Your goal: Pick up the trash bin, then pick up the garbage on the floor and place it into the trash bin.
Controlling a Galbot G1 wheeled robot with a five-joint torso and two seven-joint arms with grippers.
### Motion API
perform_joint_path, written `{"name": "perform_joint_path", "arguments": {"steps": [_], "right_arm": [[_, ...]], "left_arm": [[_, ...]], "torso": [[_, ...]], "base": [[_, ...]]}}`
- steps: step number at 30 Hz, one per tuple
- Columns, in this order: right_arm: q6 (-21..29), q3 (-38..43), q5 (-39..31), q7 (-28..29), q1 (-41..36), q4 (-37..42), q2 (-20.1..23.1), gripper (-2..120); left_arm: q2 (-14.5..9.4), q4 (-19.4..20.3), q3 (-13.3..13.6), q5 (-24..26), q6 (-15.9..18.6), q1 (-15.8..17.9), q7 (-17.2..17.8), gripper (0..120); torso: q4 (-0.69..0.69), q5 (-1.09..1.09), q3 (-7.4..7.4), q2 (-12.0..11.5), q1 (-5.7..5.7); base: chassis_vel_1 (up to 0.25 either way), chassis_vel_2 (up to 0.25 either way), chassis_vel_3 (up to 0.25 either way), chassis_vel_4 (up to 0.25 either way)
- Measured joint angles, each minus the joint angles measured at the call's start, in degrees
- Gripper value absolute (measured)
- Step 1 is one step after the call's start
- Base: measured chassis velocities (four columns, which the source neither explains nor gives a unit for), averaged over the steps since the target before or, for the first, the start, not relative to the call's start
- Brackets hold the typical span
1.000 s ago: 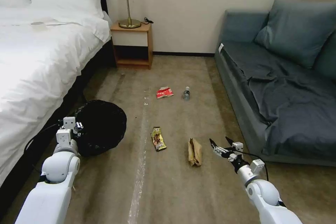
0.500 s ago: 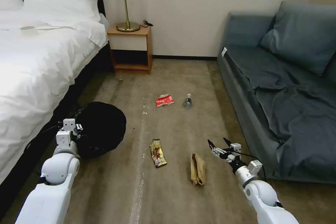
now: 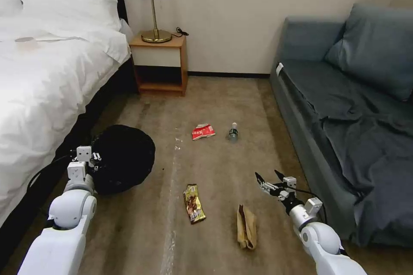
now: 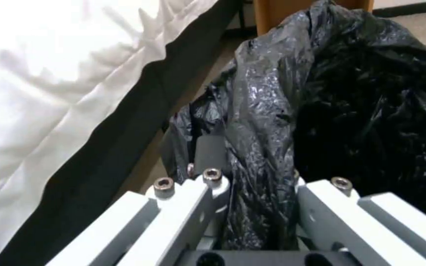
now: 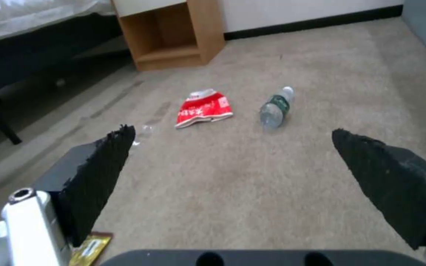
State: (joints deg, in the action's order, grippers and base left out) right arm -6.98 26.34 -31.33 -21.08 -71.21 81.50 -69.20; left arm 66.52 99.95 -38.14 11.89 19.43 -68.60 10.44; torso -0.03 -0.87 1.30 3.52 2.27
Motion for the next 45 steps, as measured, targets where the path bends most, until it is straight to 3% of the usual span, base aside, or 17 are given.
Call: {"name": "perform_joint_path", "arguments": {"steps": [16,19,21,24,37,45], "right_arm": [[5.84,-3.04,1.54,3.77,-1.32,1.56,0.83,100],[7.87,-3.83,2.59,4.57,-1.51,1.54,0.77,100],[14.11,-4.60,4.63,5.26,-3.57,2.12,1.39,100],[15.79,-6.08,4.70,5.02,-4.41,1.45,2.64,100],[17.02,-14.27,4.75,4.17,-4.02,-1.27,3.95,100],[15.11,-16.35,6.79,3.22,-0.65,-8.01,2.41,100]], "left_arm": [[-0.41,2.56,-1.90,0.02,-0.44,-3.28,-0.76,4],[-0.78,2.76,-2.22,0.21,-0.65,-3.54,-0.92,4],[-1.41,2.78,-2.66,0.86,-1.56,-3.79,-1.48,4],[-1.50,2.70,-2.91,1.37,-1.88,-3.99,-1.72,4],[-0.22,2.78,-2.00,2.36,-1.77,-4.80,-1.82,4],[0.39,1.74,-2.05,1.39,-2.21,-4.89,-2.22,4]], "torso": [[0.02,0.00,-0.01,0.01,-0.03],[0.02,0.00,-0.02,0.00,-0.03],[0.00,0.00,-0.02,0.00,-0.02],[-0.01,0.00,-0.02,0.01,-0.02],[0.01,0.00,-0.01,0.01,-0.02],[0.01,0.00,-0.01,0.01,-0.01]], "base": [[-0.010,0.011,0.007,-0.008],[0.000,0.000,0.000,0.000],[0.000,0.000,0.000,0.000],[0.000,0.000,0.000,0.000],[0.000,0.000,0.000,0.000],[0.000,0.000,0.000,0.000]]}}
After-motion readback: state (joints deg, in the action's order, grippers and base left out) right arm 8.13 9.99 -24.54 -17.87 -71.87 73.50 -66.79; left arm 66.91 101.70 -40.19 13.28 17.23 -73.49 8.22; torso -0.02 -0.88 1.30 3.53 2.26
